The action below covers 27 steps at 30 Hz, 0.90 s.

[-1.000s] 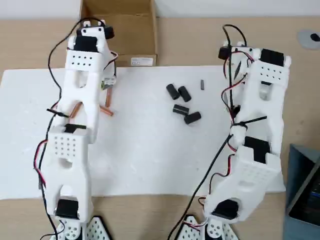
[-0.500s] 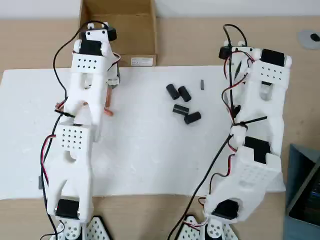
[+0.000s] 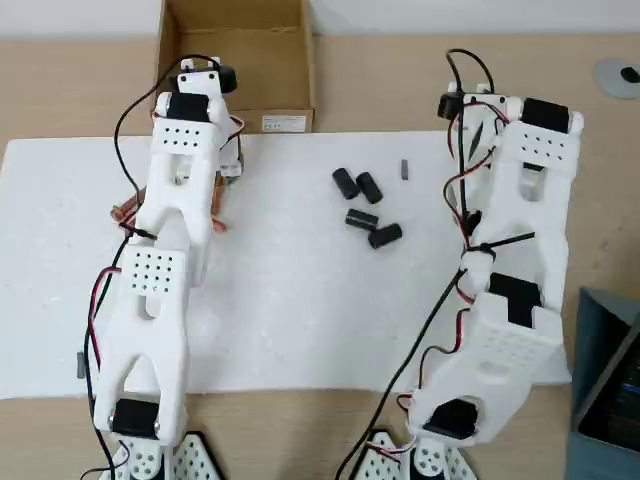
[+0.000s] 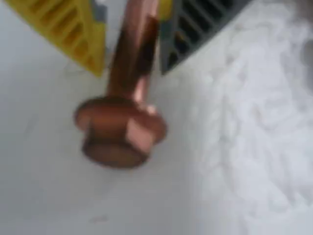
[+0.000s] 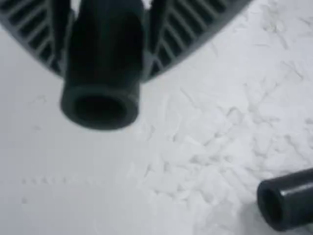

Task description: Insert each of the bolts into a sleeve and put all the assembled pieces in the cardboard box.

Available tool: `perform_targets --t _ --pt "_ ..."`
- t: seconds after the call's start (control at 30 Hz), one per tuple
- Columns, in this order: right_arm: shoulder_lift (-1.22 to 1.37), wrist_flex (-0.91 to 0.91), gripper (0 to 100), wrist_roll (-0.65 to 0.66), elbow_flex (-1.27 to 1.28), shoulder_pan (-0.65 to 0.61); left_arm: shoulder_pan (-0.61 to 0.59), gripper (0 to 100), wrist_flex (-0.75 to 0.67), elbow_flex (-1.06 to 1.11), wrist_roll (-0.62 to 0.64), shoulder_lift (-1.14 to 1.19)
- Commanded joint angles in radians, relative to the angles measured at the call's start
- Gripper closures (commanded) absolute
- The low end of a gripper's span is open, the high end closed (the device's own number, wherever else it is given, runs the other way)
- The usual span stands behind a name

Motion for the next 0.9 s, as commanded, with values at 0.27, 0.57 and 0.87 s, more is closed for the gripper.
perform_targets --t 0.27,0.57,0.87 --pt "-0.076 0.011 98.7 0.008 -0.01 0.015 0.0 100 -0.026 -0.057 -0.014 0.031" --pt "-0.157 0.034 98.7 0.008 -0.013 0.007 0.0 100 0.04 -0.138 -0.028 0.01" --pt "-0.384 0.086 98.7 0.066 0.007 0.004 0.006 100 0.064 -0.265 -0.02 -0.185"
